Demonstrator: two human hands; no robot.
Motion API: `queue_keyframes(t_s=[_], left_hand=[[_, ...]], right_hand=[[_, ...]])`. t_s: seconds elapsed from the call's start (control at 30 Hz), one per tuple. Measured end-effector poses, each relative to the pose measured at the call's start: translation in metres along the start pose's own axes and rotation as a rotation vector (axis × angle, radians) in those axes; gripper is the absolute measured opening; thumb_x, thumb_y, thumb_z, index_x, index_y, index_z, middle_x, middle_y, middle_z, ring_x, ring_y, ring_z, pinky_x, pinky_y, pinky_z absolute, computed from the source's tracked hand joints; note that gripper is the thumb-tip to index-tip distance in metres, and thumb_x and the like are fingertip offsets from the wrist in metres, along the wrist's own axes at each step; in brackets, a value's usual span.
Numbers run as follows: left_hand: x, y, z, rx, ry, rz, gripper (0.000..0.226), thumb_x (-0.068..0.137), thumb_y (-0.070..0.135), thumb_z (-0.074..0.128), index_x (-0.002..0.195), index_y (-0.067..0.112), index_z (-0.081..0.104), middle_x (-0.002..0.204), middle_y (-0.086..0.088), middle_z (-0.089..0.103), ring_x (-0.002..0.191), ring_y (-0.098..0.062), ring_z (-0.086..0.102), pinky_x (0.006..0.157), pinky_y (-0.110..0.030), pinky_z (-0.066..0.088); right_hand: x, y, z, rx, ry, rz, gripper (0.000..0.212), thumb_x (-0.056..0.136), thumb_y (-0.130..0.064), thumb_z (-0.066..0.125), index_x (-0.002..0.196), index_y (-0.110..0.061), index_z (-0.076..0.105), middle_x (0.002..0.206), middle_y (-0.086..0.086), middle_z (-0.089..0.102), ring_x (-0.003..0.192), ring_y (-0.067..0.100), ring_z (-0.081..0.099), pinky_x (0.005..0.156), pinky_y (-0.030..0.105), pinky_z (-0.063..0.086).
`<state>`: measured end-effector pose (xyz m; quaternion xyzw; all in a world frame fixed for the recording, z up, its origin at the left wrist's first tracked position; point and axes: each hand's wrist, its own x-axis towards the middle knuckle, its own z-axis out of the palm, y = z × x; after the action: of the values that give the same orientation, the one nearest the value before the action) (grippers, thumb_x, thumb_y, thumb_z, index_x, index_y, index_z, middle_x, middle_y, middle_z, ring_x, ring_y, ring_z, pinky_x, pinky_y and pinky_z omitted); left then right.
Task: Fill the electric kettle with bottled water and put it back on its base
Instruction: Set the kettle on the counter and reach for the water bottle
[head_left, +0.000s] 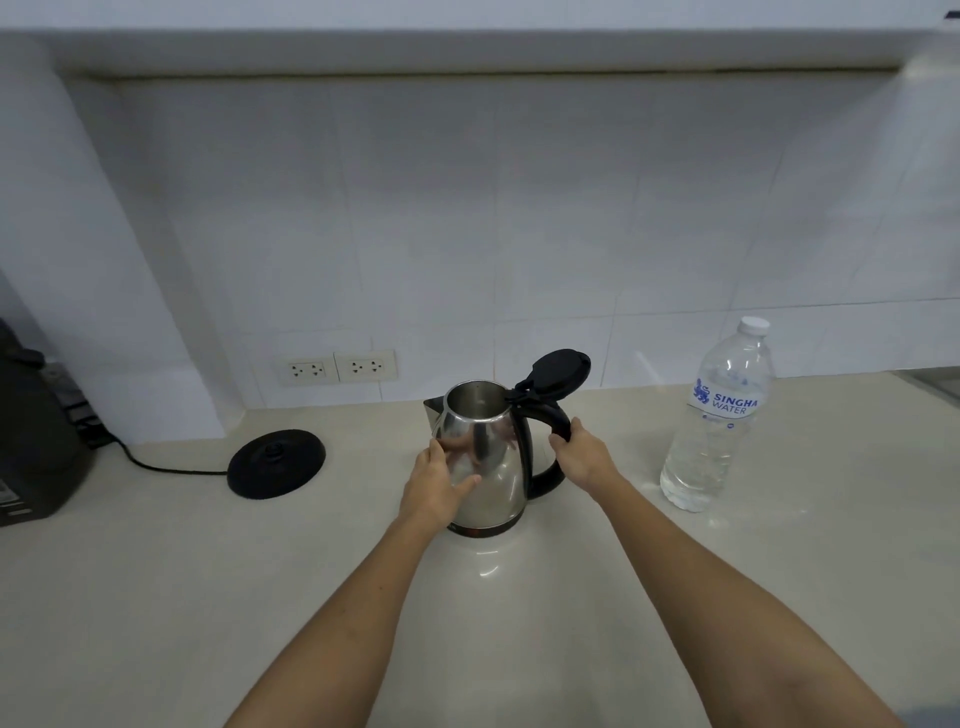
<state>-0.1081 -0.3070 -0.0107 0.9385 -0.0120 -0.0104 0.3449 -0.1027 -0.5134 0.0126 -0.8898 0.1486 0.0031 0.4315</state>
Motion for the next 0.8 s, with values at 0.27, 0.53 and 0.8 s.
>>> queue_keyframes(t_s=[0.27,0.53,0.8], left_hand=[[-0.014,-0.001,-0.011,0.083,-0.107,0.134,0.072,0.094,0.039,0.055,0.15,0.007,0.022,0.156,-0.008,0.029,0.136,-0.027,0.041,0.108,-0.041,0.04],[-0.03,0.013,-0.004,0.114,-0.109,0.255,0.076,0.098,0.041,0.047,0.155,0.01,0.008,0.163,-0.005,0.004,0.149,-0.023,0.018,0.116,-0.038,0.028],[-0.045,0.061,0.021,0.015,-0.005,0.341,0.075,0.097,0.023,0.051,0.155,0.01,0.006,0.163,-0.005,0.001,0.149,-0.026,0.016,0.118,-0.04,0.024]], right_hand=[[-0.034,-0.006,0.004,-0.089,0.037,-0.054,0.044,0.098,-0.022,0.043,0.14,-0.012,0.036,0.128,0.014,0.056,0.117,0.035,0.054,0.092,0.038,0.042],[-0.064,0.005,-0.016,-0.357,0.113,-0.119,0.05,0.1,-0.024,0.041,0.146,-0.011,0.028,0.144,0.016,0.04,0.128,0.034,0.044,0.103,0.044,0.038],[-0.066,0.003,-0.079,-0.444,0.323,-0.156,0.053,0.098,-0.019,0.04,0.15,-0.012,0.028,0.144,0.016,0.044,0.13,0.034,0.044,0.101,0.046,0.04]])
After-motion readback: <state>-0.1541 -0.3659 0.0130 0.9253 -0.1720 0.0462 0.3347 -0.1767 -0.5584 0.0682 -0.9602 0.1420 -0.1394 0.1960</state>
